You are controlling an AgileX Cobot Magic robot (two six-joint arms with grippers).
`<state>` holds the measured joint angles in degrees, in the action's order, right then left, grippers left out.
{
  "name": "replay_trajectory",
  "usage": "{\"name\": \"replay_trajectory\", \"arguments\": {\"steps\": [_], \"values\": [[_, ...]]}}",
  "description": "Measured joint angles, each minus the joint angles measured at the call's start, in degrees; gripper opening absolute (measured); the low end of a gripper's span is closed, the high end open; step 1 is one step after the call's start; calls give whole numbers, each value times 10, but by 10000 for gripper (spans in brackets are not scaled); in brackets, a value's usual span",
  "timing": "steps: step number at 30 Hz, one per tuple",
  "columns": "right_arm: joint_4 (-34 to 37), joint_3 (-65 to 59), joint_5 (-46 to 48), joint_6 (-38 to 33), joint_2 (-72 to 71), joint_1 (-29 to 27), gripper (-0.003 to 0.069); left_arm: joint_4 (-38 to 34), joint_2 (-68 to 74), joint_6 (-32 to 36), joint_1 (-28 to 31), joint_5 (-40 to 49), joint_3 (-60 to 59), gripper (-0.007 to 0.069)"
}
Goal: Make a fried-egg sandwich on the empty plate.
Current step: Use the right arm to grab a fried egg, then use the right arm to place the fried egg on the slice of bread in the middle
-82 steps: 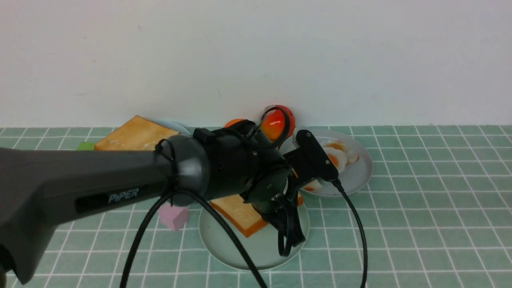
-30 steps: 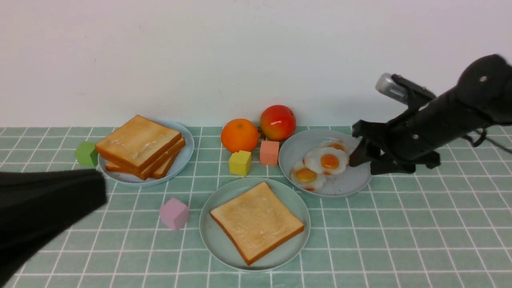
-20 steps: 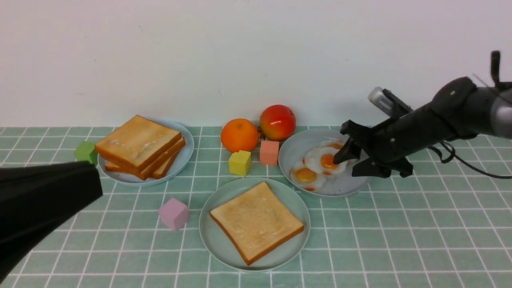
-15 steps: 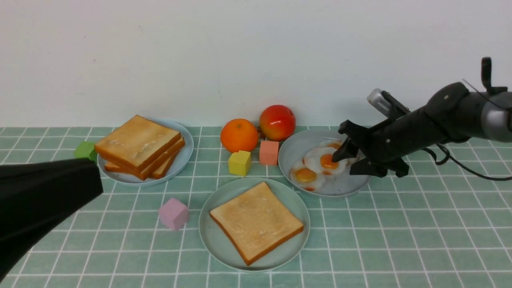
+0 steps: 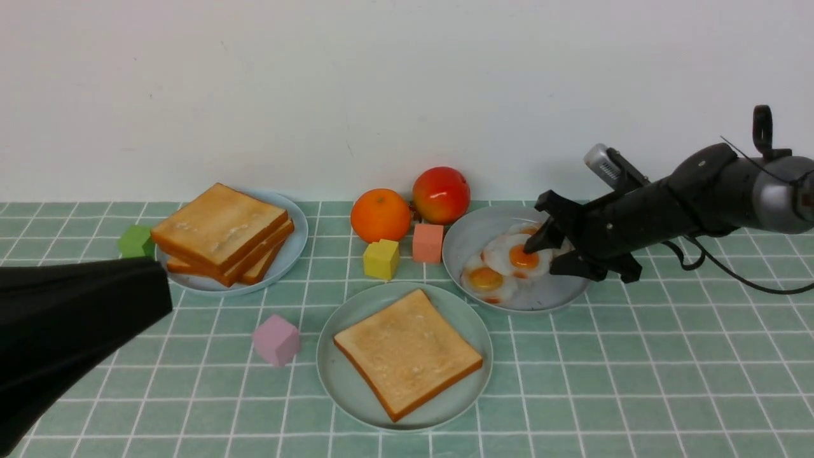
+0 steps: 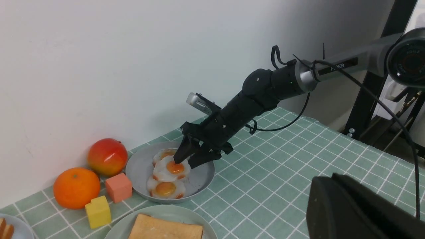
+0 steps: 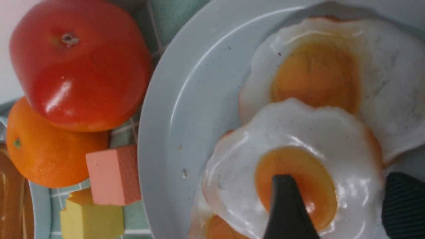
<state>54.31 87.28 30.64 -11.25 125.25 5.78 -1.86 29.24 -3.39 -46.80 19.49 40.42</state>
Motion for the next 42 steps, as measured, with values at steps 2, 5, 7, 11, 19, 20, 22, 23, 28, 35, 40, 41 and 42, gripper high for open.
{"name": "replay_trajectory", "arguments": {"steps": [2,5,7,11,19,20,22,23,28,35,40,41,42], "values": [[7,0,-1,-8,0,0,388,0,0,0,0,0,0,-14],[8,0,-1,-12,0,0,380,-1,0,0,0,1,0,-14],[10,0,-1,-14,0,0,377,-1,0,0,0,1,0,-14],[19,1,1,-15,7,0,374,-1,0,0,0,1,0,-14],[41,6,4,-17,15,0,344,-3,0,0,0,3,0,-14],[41,6,4,-17,15,0,341,-3,0,0,0,3,0,-14],[40,6,4,-18,15,0,295,-3,0,0,0,3,0,-14],[39,6,4,-19,16,0,265,-3,0,0,0,3,0,-14],[38,6,6,-21,21,0,94,-4,0,0,0,3,0,-14],[29,6,31,-26,0,-7,71,-5,0,0,0,4,0,-14],[-15,4,72,-47,-60,-21,53,-4,0,0,0,14,0,-14],[-21,4,78,-49,-73,-23,53,-4,0,0,0,16,0,-14],[-32,4,87,-49,-91,-27,53,-2,0,0,0,22,0,-14]]}}
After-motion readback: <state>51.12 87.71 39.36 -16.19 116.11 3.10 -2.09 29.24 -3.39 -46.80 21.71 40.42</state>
